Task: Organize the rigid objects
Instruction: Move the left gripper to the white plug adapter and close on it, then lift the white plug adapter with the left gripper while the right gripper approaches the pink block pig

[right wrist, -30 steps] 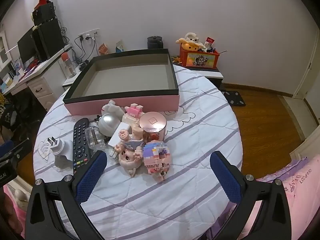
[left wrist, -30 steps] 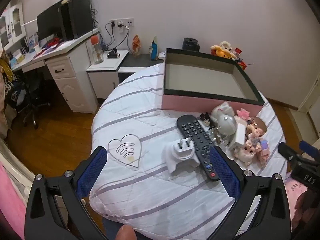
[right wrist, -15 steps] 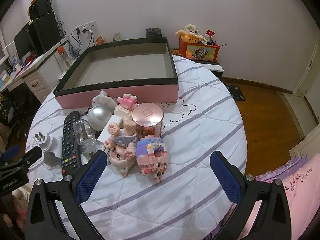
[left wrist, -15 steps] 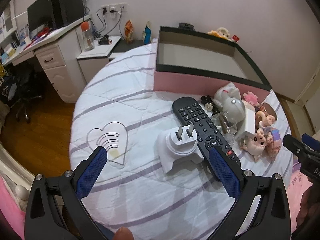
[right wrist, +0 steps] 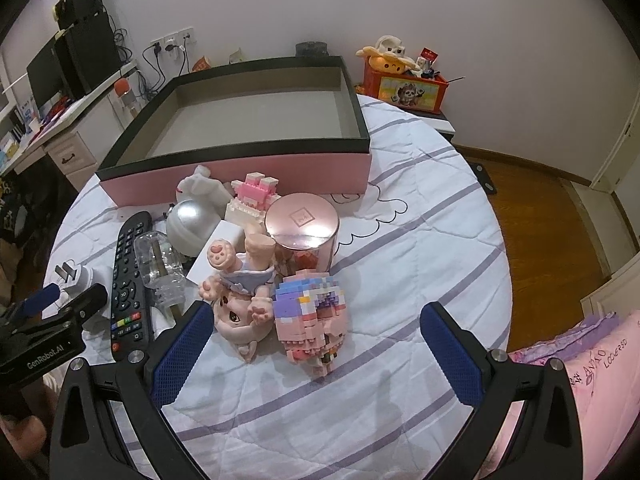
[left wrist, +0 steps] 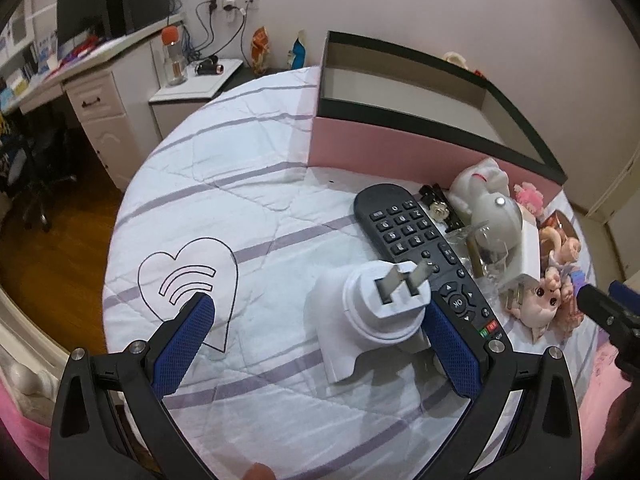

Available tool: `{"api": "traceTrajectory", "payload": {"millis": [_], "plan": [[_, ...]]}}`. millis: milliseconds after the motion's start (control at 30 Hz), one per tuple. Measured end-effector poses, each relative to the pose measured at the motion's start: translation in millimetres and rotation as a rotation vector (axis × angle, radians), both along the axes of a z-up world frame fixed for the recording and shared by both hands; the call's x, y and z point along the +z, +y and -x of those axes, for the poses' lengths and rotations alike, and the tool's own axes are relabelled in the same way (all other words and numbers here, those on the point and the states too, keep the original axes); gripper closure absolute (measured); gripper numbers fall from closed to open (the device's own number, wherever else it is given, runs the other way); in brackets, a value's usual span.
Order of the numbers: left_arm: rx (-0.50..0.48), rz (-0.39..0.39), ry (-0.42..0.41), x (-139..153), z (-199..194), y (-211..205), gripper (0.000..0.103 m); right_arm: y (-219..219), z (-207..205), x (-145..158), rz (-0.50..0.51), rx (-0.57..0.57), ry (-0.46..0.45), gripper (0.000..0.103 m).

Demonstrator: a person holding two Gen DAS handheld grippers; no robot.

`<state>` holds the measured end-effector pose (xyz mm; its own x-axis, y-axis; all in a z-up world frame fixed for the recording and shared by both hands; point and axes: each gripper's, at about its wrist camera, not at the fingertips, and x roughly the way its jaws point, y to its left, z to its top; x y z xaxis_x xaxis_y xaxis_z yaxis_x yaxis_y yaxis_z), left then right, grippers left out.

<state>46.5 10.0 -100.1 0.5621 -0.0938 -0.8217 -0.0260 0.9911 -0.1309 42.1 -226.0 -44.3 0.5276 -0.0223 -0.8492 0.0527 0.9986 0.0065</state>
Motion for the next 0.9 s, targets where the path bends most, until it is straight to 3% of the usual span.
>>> {"api": "traceTrajectory", "payload": {"millis": [200,333,433,533,700,900], "plan": [[0.011,-0.007,0.01,-12.0,-8.7,4.1,0.0,1.4,-4.9,-5.9,-0.004,0.01,0.011,0.0],[-0.002,-0.078,0.004,-19.0,-11.4,-3.2,0.001,3.2,-6.5,-9.5,-0.006,0.019,0.02,0.0],[-0.006,-0.069,-0.004,-17.8,-12.6,-0.6,0.004,2.4,-7.6,-11.7,-0.009,0.018,0.027,0.0],[-0.016,-0.067,-0.014,-15.9,-14.8,1.9,0.015,1.7,-9.8,-13.9,-0.015,0.016,0.03,0.0],[-0.028,-0.064,-0.034,-14.1,-13.5,3.9,0.046,2.7,-12.4,-14.5,-0.018,0.021,0.03,0.0],[-0.053,-0.042,-0.051,-13.7,-10.0,5.9,0.048,2.3,-9.4,-16.4,-0.02,0.018,0.032,0.0]]}}
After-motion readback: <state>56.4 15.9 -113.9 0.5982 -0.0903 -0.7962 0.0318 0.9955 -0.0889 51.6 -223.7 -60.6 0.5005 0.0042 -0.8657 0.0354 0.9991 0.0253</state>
